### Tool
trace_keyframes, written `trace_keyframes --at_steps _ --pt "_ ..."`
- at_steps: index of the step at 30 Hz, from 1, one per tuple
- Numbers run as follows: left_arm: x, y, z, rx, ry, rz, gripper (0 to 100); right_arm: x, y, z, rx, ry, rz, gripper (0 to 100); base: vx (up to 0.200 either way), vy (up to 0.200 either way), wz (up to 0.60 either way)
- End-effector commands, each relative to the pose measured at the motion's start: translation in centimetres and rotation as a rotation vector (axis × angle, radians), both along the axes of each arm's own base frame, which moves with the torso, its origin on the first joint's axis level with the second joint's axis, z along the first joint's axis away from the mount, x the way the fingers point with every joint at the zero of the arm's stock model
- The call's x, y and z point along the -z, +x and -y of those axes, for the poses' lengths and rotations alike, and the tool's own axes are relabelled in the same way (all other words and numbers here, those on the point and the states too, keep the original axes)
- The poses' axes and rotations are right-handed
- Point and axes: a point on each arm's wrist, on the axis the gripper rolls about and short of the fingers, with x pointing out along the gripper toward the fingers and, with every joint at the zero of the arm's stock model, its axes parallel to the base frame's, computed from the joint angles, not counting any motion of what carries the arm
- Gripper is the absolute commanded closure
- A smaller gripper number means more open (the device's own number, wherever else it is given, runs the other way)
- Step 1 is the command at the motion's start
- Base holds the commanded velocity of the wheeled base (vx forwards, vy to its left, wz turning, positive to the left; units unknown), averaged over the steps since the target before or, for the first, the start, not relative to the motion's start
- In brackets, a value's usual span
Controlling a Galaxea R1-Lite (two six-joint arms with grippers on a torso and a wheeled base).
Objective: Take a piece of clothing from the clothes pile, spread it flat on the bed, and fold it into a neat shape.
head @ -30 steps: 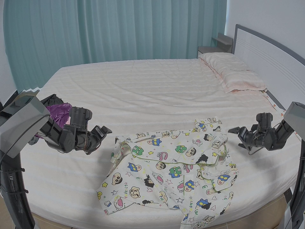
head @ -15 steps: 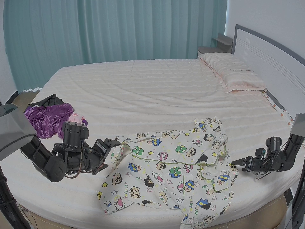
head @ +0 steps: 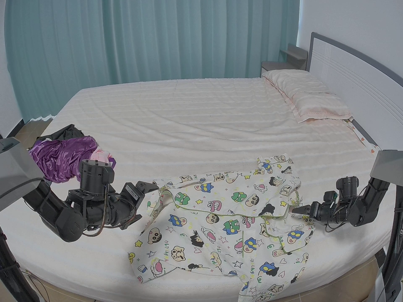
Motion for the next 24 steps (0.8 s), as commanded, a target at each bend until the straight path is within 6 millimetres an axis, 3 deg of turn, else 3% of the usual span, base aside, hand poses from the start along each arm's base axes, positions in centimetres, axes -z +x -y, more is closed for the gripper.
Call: trace_keyframes --at_steps 1,7,14,24 --pt "0.3 0.1 -0.2 -0.005 0.004 -0.007 0 0.4 0.0 0.2 0.024 -0.018 -0.014 100 0.000 0.000 0.00" --pt "0.4 0.0 -0.2 -0.005 0.006 -0.013 0 -0.1 -0.2 1.7 0.088 -0.041 -0.002 100 0.000 0.000 0.00" --pt "0.4 0.0 -0.2 -0.005 0.006 -0.014 0 -2.2 -1.2 5.1 0.197 -0.045 0.043 100 0.000 0.000 0.00" --pt "0.6 -0.1 -0.3 -0.007 0.008 -0.022 0 -1.8 -2.2 8.1 0.293 -0.060 0.025 100 0.000 0.000 0.00"
